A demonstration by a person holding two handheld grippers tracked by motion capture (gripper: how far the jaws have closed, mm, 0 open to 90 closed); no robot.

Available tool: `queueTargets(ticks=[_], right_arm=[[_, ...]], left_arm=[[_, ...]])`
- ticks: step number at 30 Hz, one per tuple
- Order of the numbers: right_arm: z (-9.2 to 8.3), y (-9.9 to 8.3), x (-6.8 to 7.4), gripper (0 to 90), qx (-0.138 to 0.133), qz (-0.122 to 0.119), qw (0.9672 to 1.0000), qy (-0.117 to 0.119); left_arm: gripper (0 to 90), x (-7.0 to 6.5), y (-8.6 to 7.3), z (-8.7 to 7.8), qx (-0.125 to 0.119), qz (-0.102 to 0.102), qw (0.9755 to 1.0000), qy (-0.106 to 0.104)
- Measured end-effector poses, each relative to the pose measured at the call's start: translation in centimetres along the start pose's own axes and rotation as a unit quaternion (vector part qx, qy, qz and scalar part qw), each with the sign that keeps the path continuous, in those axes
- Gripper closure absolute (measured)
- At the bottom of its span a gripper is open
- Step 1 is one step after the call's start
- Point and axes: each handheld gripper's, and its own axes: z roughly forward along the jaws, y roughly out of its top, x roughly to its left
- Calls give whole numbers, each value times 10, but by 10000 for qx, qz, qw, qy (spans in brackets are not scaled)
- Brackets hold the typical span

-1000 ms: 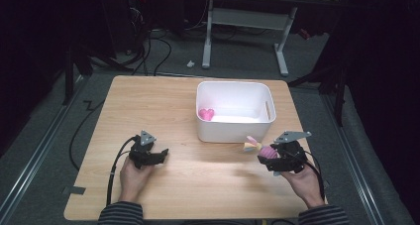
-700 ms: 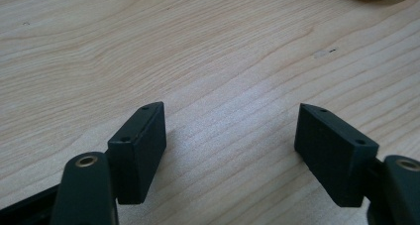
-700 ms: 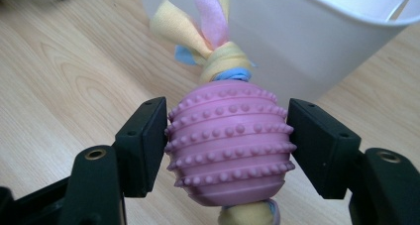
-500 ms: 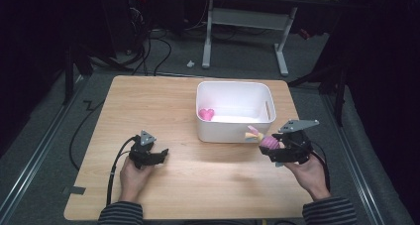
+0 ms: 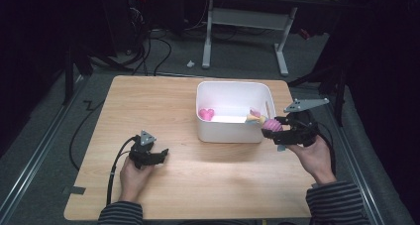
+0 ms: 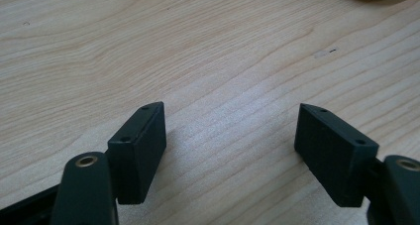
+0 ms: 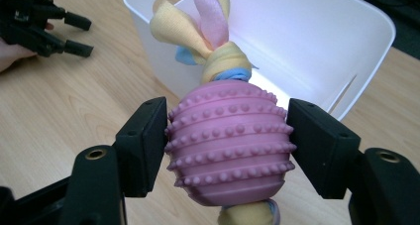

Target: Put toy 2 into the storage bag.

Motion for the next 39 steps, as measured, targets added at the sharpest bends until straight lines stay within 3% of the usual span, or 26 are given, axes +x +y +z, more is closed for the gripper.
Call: queueTargets(ticks=[8, 19, 26, 39], right_arm=[[4, 26, -9, 345, 11, -62, 9999, -121], [22, 45, -21, 344, 43, 23, 9997, -244], [27, 57, -21, 344, -14, -43, 9996, -285], [56, 70, -21, 344, 85, -167, 9995, -261]], left_arm=[[286, 0, 0, 0, -1, -7, 10000, 0], [289, 0, 0, 0, -5, -16, 10000, -5], [289, 0, 0, 0, -5, -14, 10000, -5], [290, 0, 0, 0, -8, -20, 10000, -6]])
